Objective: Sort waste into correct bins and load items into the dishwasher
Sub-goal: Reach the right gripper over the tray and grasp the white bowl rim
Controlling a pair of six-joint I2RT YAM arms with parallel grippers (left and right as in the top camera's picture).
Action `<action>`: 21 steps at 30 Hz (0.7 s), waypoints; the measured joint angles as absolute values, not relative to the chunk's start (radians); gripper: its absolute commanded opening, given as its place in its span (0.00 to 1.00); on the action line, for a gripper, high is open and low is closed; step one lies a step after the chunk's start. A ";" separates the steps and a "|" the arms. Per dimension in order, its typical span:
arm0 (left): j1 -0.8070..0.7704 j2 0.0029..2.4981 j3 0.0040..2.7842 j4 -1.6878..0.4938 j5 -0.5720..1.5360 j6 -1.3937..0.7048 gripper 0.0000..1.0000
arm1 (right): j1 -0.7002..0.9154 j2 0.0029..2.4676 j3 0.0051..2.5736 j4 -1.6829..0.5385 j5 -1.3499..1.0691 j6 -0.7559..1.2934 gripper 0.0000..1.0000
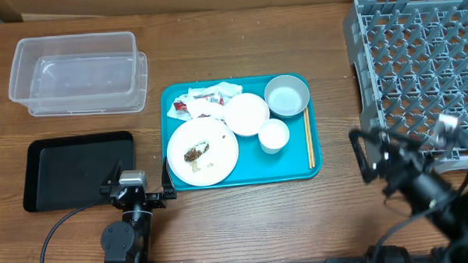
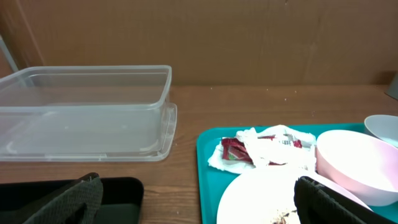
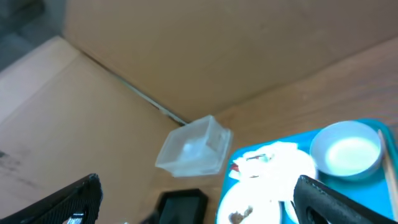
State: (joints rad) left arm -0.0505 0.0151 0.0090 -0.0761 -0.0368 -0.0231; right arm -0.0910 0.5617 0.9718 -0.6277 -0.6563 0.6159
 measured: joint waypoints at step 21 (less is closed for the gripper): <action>-0.051 0.015 0.009 -0.077 -0.037 -0.023 1.00 | 0.688 1.472 1.375 -0.962 0.069 0.341 1.00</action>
State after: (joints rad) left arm -0.0505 0.0151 0.0090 -0.0772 -0.0368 -0.0235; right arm 0.6884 1.4715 1.3746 -0.9615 0.0689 0.3408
